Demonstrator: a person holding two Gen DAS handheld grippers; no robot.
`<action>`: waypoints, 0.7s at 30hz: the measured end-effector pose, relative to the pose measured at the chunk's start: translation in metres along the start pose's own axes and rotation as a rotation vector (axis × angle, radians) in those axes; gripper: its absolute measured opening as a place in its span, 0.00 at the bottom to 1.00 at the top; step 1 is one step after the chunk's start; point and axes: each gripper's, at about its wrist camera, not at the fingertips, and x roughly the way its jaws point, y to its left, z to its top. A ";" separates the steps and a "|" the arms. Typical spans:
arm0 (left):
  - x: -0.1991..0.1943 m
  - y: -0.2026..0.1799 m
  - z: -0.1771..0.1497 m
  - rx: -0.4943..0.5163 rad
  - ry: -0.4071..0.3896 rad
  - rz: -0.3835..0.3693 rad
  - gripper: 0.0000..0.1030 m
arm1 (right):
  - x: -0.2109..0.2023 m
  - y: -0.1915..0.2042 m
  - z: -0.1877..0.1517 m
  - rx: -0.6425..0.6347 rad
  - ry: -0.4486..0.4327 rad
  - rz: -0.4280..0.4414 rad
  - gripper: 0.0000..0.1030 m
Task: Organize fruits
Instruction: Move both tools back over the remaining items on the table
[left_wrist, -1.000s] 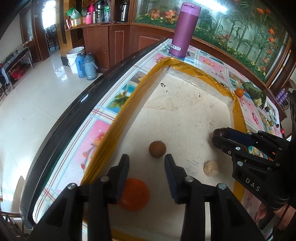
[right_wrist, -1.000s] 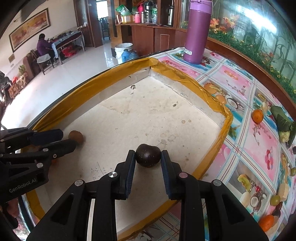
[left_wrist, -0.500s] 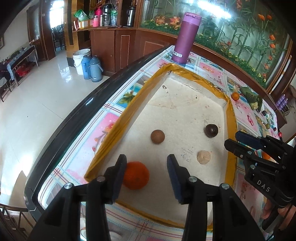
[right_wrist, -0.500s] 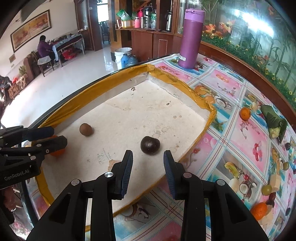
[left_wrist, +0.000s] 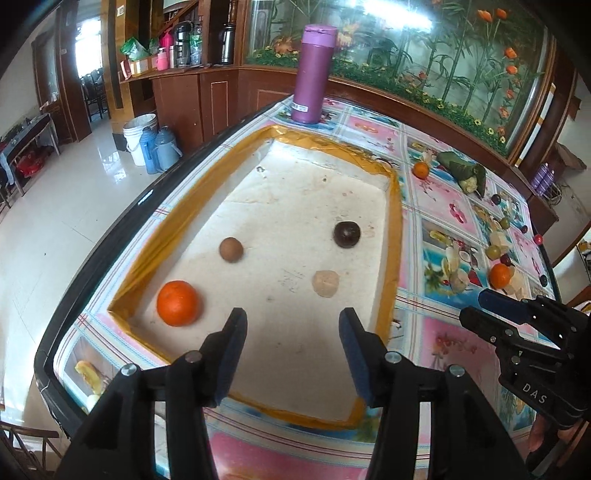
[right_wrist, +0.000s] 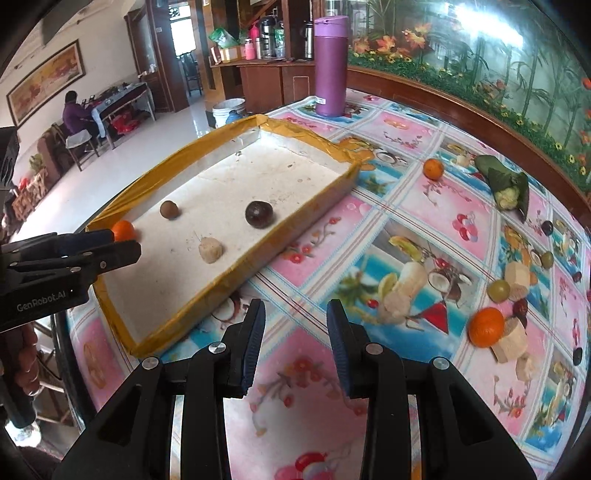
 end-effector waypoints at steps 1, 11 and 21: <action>0.000 -0.007 -0.001 0.010 0.003 -0.008 0.53 | -0.003 -0.005 -0.004 0.010 0.000 -0.006 0.32; 0.002 -0.083 -0.012 0.119 0.024 -0.066 0.66 | -0.042 -0.066 -0.051 0.131 -0.012 -0.088 0.37; 0.006 -0.152 -0.024 0.191 0.029 -0.073 0.85 | -0.088 -0.136 -0.105 0.282 -0.051 -0.187 0.55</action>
